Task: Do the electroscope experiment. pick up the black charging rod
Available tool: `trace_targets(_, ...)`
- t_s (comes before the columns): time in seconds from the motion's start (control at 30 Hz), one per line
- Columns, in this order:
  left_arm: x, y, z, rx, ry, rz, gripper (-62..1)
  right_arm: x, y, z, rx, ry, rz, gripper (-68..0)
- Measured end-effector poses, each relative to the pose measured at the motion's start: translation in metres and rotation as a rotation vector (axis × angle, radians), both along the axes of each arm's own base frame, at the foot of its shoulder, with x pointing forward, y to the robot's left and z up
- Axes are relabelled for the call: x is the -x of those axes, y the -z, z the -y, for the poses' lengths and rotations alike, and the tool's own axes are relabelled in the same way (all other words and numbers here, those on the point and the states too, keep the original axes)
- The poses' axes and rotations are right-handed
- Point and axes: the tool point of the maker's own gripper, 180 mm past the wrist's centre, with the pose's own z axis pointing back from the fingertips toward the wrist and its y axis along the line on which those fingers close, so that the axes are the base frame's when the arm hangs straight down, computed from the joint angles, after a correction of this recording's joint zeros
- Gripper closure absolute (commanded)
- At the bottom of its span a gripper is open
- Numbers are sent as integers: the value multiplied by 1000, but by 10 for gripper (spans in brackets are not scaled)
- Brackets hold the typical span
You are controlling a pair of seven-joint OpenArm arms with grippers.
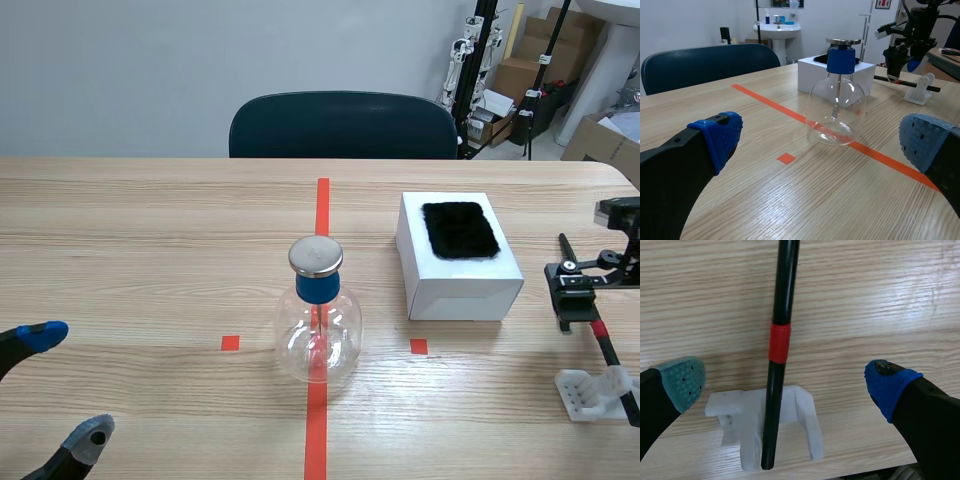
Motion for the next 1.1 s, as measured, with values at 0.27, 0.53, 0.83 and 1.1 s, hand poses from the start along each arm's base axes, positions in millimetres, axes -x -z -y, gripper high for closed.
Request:
trace_targets(0.27, 6, 4, 8, -3, 55, -24, -623, -5, 9, -3, -6, 12, 7, -679)
trace_targets(0.53, 4, 5, 9, -11, 55, -24, -623, -7, 16, 0, -9, 29, 21, -679)
trace_targets(0.83, 1, 4, 9, -16, 55, -18, -623, -10, 22, -9, -26, 32, 2, -679)
trace_targets(1.1, 1, 4, 9, -16, 55, -18, -623, -12, 23, -12, -6, -1, -12, -679)
